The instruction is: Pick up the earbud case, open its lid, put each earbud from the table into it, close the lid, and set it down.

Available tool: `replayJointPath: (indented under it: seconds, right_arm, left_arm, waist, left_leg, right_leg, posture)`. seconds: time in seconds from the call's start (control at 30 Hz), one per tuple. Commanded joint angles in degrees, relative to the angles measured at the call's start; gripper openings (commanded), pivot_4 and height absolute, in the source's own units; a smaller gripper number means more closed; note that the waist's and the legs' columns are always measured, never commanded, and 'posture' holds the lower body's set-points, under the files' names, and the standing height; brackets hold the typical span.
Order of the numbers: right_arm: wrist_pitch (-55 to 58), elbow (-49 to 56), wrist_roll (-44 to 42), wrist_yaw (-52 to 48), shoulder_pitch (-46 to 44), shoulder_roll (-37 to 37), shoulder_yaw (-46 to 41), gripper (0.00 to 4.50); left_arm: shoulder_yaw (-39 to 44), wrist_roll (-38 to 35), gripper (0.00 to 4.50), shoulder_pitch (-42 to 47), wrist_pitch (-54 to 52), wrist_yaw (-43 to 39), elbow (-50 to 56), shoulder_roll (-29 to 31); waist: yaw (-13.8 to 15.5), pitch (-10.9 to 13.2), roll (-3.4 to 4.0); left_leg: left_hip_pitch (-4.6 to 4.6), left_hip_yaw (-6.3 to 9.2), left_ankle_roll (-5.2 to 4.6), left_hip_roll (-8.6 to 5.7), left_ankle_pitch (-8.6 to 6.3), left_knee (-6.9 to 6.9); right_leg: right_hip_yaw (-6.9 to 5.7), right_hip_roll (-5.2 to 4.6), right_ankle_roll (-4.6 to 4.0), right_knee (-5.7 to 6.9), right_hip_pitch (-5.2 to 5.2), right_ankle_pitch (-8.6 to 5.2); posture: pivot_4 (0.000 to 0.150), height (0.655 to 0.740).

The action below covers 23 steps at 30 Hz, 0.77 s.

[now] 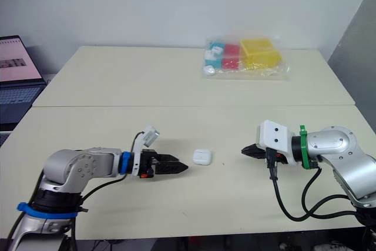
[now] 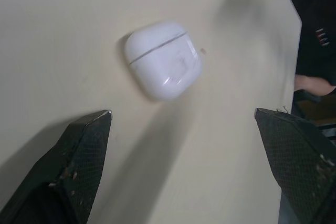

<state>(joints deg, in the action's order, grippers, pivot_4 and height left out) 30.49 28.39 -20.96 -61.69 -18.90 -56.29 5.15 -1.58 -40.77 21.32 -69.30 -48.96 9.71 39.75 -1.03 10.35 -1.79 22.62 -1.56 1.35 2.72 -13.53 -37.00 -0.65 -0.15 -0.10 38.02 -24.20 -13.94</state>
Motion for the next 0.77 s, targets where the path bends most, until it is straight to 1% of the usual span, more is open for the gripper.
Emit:
replayJointPath:
  seconds: [0.03, 0.1, 0.13, 0.17, 0.2, 0.23, 0.33, 0.37, 0.4, 0.47, 0.57, 0.63, 0.77]
  right_arm:
    - [0.6, 1.5, -1.1, -2.2, 0.1, -3.9, -4.3, 0.00]
    - [-0.6, 1.1, -3.2, -4.8, 0.9, -4.9, -5.8, 0.00]
    - [-0.9, 0.7, -3.8, -4.7, 0.8, -4.8, -7.2, 0.00]
    - [-1.6, 0.4, -4.3, -5.5, 0.9, -5.5, -8.9, 0.36]
    - [-2.1, 0.2, -4.4, -6.0, 1.0, -6.0, -10.1, 0.64]
    - [-2.6, 0.0, -4.5, -6.5, 1.3, -6.3, -10.9, 0.87]
    - [-3.0, 0.9, -6.4, -9.0, 3.9, -8.0, -15.2, 1.93]
    - [-2.7, 1.2, -7.4, -9.5, 4.7, -8.4, -16.6, 2.34]
    - [-2.5, 1.3, -8.0, -9.8, 5.3, -8.6, -17.5, 2.69]
    - [-3.3, 1.2, -7.8, -9.9, 6.2, -8.9, -18.8, 3.45]
    - [-8.1, 0.8, -5.2, -11.0, 10.1, -9.0, -20.5, 4.48]
    - [-8.3, 0.8, -5.2, -10.4, 10.6, -8.7, -20.2, 4.48]
    - [-10.3, -0.1, -3.4, -8.6, 9.3, -7.8, -18.0, 4.48]
  left_arm:
    - [0.9, 6.4, 4.47, -6.5, 15.5, -8.5, 6.2, 10.0]
    - [5.2, 6.0, 4.47, -8.1, 21.7, -12.0, 6.1, 12.4]
    - [7.2, 7.5, 4.47, -8.9, 27.2, -13.8, 5.7, 13.9]
    - [9.6, 8.0, 4.50, -9.7, 30.5, -15.0, 6.4, 15.3]
    - [10.9, 8.5, 4.50, -10.3, 32.6, -15.8, 6.8, 16.1]
    - [11.6, 8.6, 4.50, -10.7, 33.8, -16.1, 7.2, 16.5]
    - [15.3, 9.6, 4.50, -15.3, 38.7, -17.6, 10.4, 17.8]
    - [15.9, 10.5, 4.50, -16.7, 39.8, -17.5, 11.0, 18.2]
    - [16.2, 11.1, 4.50, -17.5, 40.4, -17.4, 11.3, 18.5]
    - [16.7, 12.0, 4.50, -19.3, 41.2, -17.7, 11.7, 19.3]
    - [15.1, 15.6, 4.50, -21.7, 42.5, -16.4, 12.1, 20.7]
    - [15.0, 16.1, 4.50, -21.4, 45.2, -15.9, 12.0, 19.0]
    - [14.4, 14.1, 4.50, -20.1, 44.9, -16.5, 12.0, 17.4]
  waist:
    - [-0.3, 0.0, -0.02]
    - [-0.2, 0.0, -0.01]
    - [0.0, 0.0, -0.02]
    - [0.3, 0.0, -0.04]
    - [0.6, 0.0, -0.04]
    - [0.7, 0.0, -0.03]
    - [0.9, 0.0, -0.02]
    - [1.0, 0.0, -0.03]
    - [1.0, 0.0, -0.03]
    - [1.0, 0.0, -0.03]
    - [1.0, 0.0, -0.03]
    - [1.0, 0.0, -0.02]
    - [1.0, 0.0, -0.02]
  left_leg:
    - [0.00, 0.00, 0.01, 0.03, -0.01, 0.03]
    - [-0.01, 0.00, 0.01, -0.01, -0.01, 0.05]
    - [0.01, 0.00, 0.01, 0.00, -0.01, 0.04]
    - [0.02, -0.01, 0.01, 0.00, -0.01, 0.01]
    - [0.06, -0.04, 0.01, 0.00, -0.01, -0.01]
    - [0.07, -0.07, 0.01, 0.00, -0.01, 0.00]
    - [0.09, -0.14, 0.01, 0.01, -0.01, 0.04]
    - [0.11, -0.16, 0.01, 0.02, -0.01, 0.07]
    - [0.10, -0.17, 0.01, 0.00, -0.02, 0.09]
    - [0.17, -0.17, 0.01, 0.00, -0.03, 0.07]
    - [0.15, -0.16, 0.01, -0.01, -0.03, 0.06]
    - [0.12, -0.15, 0.01, -0.01, -0.03, 0.06]
    - [0.08, -0.16, 0.01, -0.01, -0.02, 0.01]
  right_leg:
    - [0.07, -0.02, -0.01, -0.01, -0.05, 0.00]
    - [0.07, -0.16, -0.05, -0.02, -0.04, -0.02]
    - [0.05, -0.19, -0.05, -0.04, -0.05, -0.02]
    - [0.01, -0.34, -0.06, -0.05, -0.04, -0.03]
    - [-0.04, -0.38, -0.38, -0.07, -0.05, -0.22]
    - [-0.03, -0.41, -0.40, -0.08, -0.06, -0.23]
    - [-0.01, -0.54, -0.39, -0.13, -0.06, -0.24]
    - [0.00, -0.64, -0.31, -0.14, -0.08, -0.27]
    - [0.00, -0.71, -0.08, -0.13, -0.05, -0.24]
    - [-0.02, -0.72, 0.07, -0.16, -0.07, -0.16]
    - [-0.03, -0.72, 0.10, -0.17, -0.07, -0.14]
    - [-0.06, -0.71, 0.10, -0.16, -0.04, -0.14]
    - [-0.04, -0.72, -0.15, -0.10, -0.02, -0.28]
  posture:
    - [0.150, 0.7387]
    - [0.150, 0.7387]
    - [0.150, 0.7387]
    - [0.150, 0.7387]
    - [0.150, 0.7387]
    - [0.150, 0.7387]
    - [0.150, 0.7387]
    - [0.150, 0.7387]
    - [0.150, 0.7387]
    - [0.150, 0.7387]
    - [0.150, 0.7387]
    - [0.150, 0.7387]
    - [0.150, 0.7387]
